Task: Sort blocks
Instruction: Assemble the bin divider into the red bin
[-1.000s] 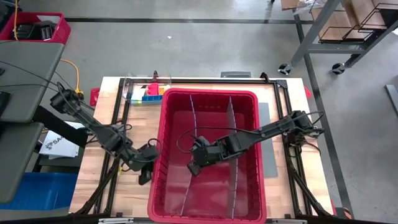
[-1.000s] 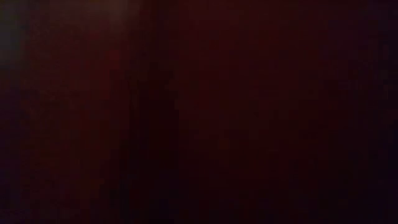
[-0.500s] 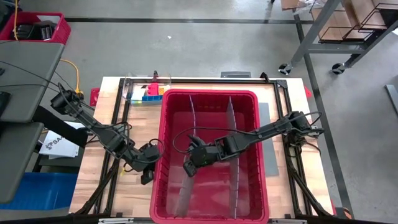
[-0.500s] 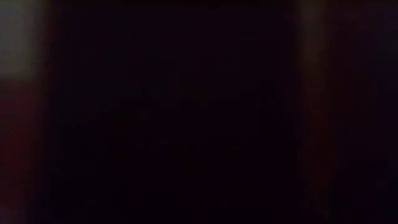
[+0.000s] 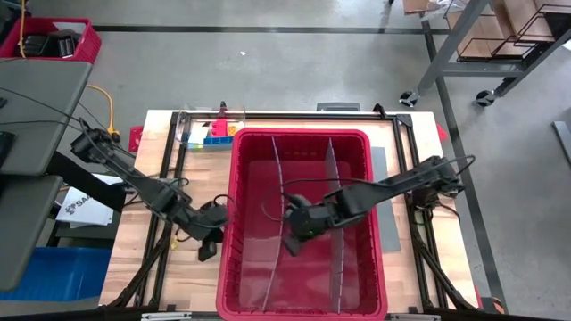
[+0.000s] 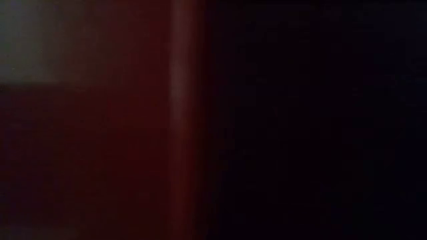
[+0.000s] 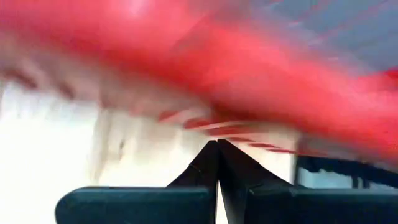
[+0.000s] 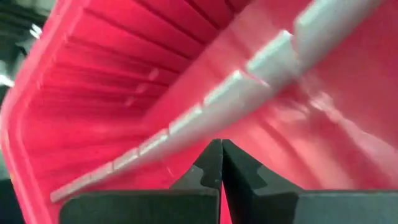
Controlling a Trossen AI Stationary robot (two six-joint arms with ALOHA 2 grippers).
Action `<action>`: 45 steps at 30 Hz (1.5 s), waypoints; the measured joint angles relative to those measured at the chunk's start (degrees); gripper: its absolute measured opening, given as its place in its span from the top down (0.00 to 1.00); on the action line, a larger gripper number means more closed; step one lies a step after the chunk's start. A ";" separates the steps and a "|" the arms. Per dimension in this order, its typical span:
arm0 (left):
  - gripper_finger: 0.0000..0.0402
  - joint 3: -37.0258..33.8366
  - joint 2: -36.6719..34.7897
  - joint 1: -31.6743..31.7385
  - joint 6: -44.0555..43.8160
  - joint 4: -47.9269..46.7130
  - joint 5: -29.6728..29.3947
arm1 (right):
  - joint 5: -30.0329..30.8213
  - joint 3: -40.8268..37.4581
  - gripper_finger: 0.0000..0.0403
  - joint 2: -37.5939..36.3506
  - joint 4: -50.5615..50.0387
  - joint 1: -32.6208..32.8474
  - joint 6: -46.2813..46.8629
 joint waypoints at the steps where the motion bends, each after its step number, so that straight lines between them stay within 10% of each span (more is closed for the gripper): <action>1: 1.00 1.81 -1.04 0.16 1.93 -1.84 -0.08 | 0.34 0.83 1.00 -0.52 -1.77 0.59 -0.09; 10: 1.00 20.48 -1.09 3.10 17.53 -14.75 -1.98 | 4.31 2.25 1.00 -2.31 -6.38 10.33 7.57; 22: 1.00 41.35 28.24 3.25 37.56 -18.14 -2.23 | 16.13 7.26 1.00 -2.06 -9.80 22.60 18.68; 29: 1.00 43.56 38.67 1.25 32.27 -11.42 8.26 | 16.64 10.46 1.00 -2.04 -17.00 27.38 22.64; 45: 1.00 43.77 46.29 0.13 39.82 -20.59 -0.35 | 22.02 17.62 1.00 -2.04 -27.63 34.75 35.00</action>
